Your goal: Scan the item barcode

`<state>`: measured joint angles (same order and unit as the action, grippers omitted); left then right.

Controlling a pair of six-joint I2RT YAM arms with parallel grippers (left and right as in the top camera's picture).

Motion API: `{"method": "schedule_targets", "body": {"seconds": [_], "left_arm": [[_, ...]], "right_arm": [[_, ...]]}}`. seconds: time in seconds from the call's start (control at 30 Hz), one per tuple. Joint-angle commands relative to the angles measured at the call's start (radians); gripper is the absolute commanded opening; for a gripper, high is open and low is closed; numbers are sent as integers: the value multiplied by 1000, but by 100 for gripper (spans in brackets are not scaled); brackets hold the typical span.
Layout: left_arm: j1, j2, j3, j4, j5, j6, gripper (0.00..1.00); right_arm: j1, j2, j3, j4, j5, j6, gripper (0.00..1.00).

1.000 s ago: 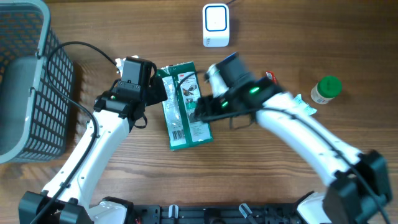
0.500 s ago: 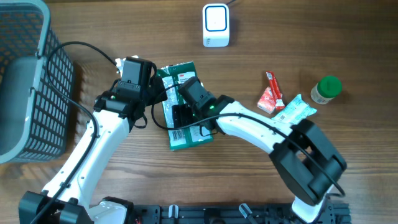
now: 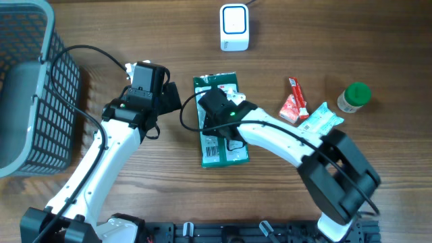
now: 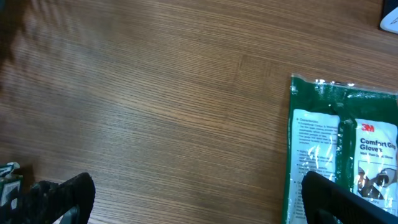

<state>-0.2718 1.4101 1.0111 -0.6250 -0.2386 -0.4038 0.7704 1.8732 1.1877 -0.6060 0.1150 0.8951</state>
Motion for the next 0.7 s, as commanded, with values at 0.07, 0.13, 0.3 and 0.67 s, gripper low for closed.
{"method": "schedule_targets", "body": {"seconds": [0.07,0.13,0.3,0.67], "left_arm": [[6,1,7,4,-5,11,100],[6,1,7,4,-5,11,100],[6,1,7,4,-5,11,100],[6,1,7,4,-5,11,100]], "right_arm": [[-40,-221,40,2,-27,-148,94],[-90,-290,42,-2,-56,-177,94],[-228,-371,42,-34,-175,-246,96],[-290,-320,27,-89,-290,-339,97]]}}
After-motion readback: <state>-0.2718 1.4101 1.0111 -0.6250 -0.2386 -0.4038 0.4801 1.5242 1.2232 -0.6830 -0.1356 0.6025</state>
